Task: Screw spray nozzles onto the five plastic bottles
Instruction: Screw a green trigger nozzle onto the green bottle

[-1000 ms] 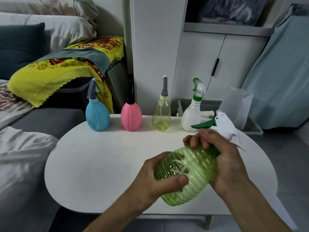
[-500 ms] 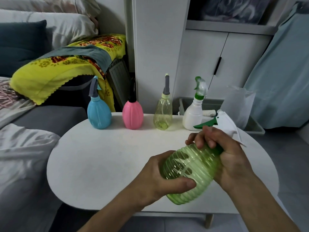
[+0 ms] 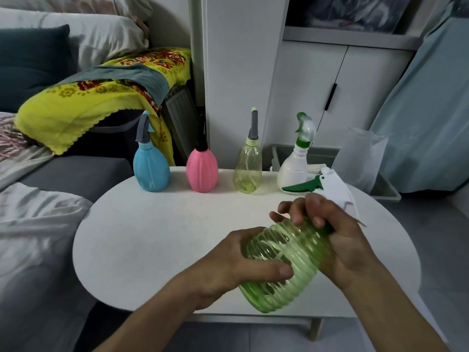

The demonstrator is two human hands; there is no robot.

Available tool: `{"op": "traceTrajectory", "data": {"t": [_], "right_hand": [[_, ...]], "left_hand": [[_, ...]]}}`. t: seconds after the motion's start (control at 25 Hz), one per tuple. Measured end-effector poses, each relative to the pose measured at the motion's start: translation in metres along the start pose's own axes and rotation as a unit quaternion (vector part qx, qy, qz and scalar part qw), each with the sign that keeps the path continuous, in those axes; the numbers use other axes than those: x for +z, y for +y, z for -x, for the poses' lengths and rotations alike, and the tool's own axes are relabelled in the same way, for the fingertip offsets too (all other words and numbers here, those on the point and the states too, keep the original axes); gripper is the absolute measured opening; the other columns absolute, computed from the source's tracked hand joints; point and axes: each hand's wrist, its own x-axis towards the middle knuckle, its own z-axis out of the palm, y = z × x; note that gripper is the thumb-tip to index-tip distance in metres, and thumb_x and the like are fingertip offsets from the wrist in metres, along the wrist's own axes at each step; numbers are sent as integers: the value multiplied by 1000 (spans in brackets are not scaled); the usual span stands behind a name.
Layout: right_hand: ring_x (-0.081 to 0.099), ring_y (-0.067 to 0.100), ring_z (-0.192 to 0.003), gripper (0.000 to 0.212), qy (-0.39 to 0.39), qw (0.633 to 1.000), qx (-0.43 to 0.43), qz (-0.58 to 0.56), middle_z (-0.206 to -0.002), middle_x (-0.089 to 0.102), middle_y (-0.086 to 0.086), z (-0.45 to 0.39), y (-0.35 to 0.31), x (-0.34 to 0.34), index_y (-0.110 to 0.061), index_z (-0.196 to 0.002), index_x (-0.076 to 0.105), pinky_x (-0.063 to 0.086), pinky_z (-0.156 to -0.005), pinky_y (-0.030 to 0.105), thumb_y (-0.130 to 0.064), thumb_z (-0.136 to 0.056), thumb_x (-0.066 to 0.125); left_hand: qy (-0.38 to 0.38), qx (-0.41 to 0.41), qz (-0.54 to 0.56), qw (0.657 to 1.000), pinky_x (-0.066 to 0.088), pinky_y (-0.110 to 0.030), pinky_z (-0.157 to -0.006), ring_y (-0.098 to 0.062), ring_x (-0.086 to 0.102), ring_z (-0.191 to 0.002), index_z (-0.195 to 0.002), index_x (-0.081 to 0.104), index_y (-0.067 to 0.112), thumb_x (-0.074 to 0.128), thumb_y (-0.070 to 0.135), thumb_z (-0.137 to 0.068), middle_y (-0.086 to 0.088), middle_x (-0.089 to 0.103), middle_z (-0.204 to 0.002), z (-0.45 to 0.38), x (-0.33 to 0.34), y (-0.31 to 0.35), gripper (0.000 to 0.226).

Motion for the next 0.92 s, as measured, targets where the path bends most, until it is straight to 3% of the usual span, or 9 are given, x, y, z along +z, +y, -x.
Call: {"op": "traceTrajectory", "data": {"t": [0.2,0.32,0.4,0.44,0.52,0.64,0.72,0.8,0.92], "right_hand": [[67,23,-85,40,31,999,4,10,-60,62,8,-4,1,6,-16,-51,52,49,-98,49,-34,-66,84],[68,26,-87,40,42,999,4,24,-65,66,10,-5,0,6,-14,-54,54,53,-93,47,-36,-64,85],[68,27,-94,40,41,996,18,77,-86,74,12,-5,1,10,-11,-71,65,55,-88,44,-44,-62,87],[68,27,-98,50,25,991,28,131,-100,75,12,-5,3,13,-10,-90,69,55,-86,41,-48,-61,86],[68,26,-106,67,-11,977,56,207,-116,72,10,-1,16,17,-17,-121,61,55,-86,39,-45,-65,85],[70,24,-105,53,8,966,67,251,-114,74,4,4,18,20,-29,-117,66,57,-83,37,-38,-67,84],[72,21,-100,59,72,958,29,277,-109,76,0,1,3,10,-29,-113,69,58,-76,33,-40,-58,88],[73,17,-93,64,194,948,-34,251,-105,77,-2,-7,-20,-15,-28,-109,72,59,-69,31,-40,-50,93],[70,15,-92,62,374,870,-110,301,-105,74,-5,-29,-55,-68,-25,-110,69,57,-76,34,-35,-54,93]], "left_hand": [[30,33,-28,999,54,-48,-91,-30,68,-96,-111,66,8,84,25,-68,-24,67,-109,2,-1,3,50],[44,57,-53,996,56,-45,-90,-34,68,-101,-111,66,14,86,27,-68,-19,69,-107,3,0,-2,48],[97,80,-60,990,58,-40,-85,-30,69,-98,-113,64,19,89,27,-62,-11,72,-104,-1,-1,-7,57],[137,87,-40,986,59,-36,-81,-25,71,-97,-115,61,21,90,27,-59,-7,73,-103,-3,-4,-8,63],[161,91,20,982,57,-30,-78,-21,71,-97,-118,55,22,89,28,-60,-5,74,-105,-5,-14,-7,68],[125,76,-44,988,57,-30,-81,-17,67,-106,-121,53,37,89,39,-62,4,69,-117,-6,-25,-2,69],[163,43,-127,978,55,-29,-86,-5,59,-115,-123,52,49,88,53,-58,18,60,-127,-9,-26,-3,74],[202,7,-161,966,50,-20,-82,6,55,-112,-120,52,53,84,60,-60,28,54,-124,-13,-27,-8,68],[229,-1,-192,954,50,-15,-74,2,62,-102,-110,61,45,81,40,-76,20,63,-114,-19,-35,-15,40]]}}
